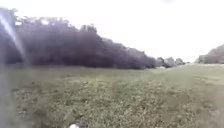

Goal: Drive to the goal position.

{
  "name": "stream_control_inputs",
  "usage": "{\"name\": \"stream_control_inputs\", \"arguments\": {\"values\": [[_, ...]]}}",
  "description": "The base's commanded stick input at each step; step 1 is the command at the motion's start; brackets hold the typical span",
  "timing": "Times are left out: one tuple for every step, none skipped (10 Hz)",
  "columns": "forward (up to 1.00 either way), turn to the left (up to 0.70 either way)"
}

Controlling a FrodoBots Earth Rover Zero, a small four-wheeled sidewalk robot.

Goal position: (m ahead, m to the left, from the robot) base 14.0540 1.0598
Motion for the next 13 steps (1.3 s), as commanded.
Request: {"name": "stream_control_inputs", "arguments": {"values": [[0.85,-0.34],[0.85,-0.34],[0.85,-0.34],[0.85,-0.34],[0.85,0.00],[0.85,0.00],[0.85,0.00],[0.85,0.00],[0.85,0.00],[0.85,0.00],[0.85,0.00],[0.85,0.00],[0.85,0.00]]}}
